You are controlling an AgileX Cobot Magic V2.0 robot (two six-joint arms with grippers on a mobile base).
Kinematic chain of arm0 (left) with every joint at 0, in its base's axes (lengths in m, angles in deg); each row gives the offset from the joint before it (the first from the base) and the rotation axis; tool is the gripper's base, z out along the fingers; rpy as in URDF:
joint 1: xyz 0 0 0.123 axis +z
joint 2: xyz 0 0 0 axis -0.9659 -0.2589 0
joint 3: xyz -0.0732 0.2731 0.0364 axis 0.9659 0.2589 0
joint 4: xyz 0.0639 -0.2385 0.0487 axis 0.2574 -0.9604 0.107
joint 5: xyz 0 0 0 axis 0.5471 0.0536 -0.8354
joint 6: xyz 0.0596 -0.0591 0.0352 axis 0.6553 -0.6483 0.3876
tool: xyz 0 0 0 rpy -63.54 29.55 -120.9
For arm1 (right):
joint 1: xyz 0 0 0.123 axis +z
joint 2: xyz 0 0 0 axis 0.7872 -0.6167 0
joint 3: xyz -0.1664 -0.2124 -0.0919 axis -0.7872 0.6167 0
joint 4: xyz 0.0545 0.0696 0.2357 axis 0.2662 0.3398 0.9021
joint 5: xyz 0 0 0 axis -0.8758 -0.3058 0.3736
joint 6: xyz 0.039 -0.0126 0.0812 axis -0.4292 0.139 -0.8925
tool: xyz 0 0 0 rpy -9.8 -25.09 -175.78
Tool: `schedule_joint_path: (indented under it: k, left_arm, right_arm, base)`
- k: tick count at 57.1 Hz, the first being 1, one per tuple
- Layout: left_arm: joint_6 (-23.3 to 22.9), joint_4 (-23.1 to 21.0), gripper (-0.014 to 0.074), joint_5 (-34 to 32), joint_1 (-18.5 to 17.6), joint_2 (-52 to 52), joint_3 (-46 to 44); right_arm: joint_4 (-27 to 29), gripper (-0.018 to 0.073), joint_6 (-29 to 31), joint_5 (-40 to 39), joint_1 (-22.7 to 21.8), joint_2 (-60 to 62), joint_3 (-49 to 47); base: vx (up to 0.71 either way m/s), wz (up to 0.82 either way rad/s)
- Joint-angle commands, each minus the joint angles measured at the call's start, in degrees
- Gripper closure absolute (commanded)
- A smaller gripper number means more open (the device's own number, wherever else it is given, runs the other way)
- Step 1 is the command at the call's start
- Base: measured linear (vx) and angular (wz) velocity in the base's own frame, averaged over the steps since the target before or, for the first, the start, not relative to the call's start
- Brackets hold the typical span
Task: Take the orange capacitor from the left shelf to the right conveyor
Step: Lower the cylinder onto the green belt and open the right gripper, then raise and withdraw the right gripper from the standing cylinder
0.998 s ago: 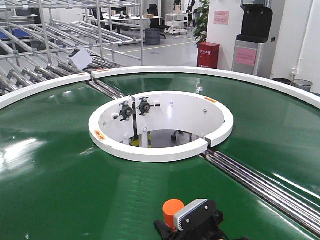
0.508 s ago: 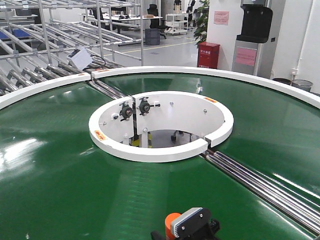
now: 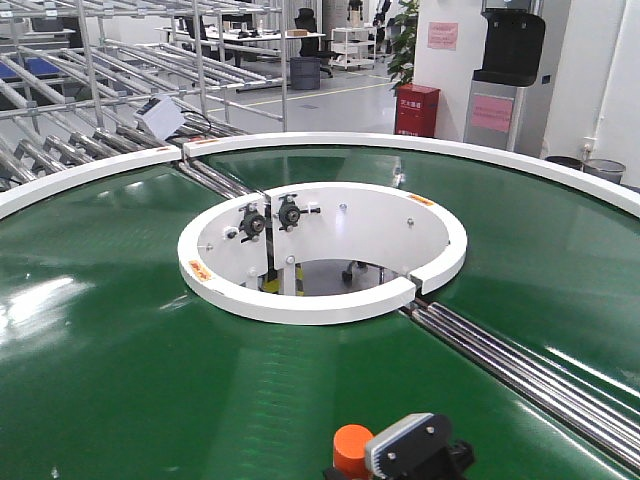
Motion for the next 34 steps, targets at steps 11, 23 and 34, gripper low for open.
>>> schedule_joint_path:
  k: [11, 23, 34]
  left_arm:
    - [-0.37, -0.41, 0.0602, -4.65, -0.09, 0.66, 1.86]
    - [-0.37, -0.41, 0.0602, -4.65, -0.09, 0.66, 1.86]
    - [-0.37, -0.41, 0.0602, -4.65, -0.09, 0.66, 1.86]
  right_arm:
    - [2.29, -0.0051, 0.86, 23.12, -0.07, 22.49, 4.35]
    - [1.23, -0.0011, -4.23, 48.52, -0.07, 39.43, 4.29]
    - [1.23, 0.0021, -4.23, 65.81, -0.07, 53.41, 4.15]
  base:
    - [0.00, 0.00]
    - [0.00, 0.00]
    - [0.00, 0.00]
